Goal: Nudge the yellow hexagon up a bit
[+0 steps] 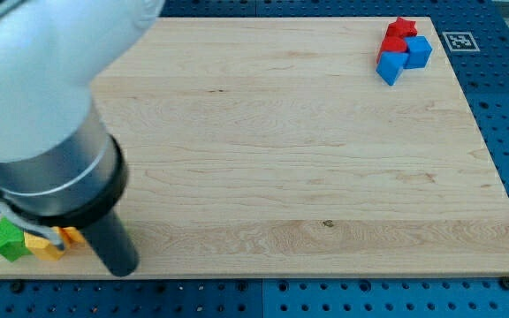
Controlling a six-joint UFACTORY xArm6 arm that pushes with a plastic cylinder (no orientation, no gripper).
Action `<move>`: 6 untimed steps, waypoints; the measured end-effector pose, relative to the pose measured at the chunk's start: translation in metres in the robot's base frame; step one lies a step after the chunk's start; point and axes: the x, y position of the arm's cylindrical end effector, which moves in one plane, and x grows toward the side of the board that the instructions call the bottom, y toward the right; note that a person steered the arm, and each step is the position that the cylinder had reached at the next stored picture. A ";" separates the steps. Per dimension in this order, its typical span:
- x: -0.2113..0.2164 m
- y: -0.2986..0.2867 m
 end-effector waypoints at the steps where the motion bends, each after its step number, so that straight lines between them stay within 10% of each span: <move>1: 0.000 -0.025; 6: -0.001 -0.112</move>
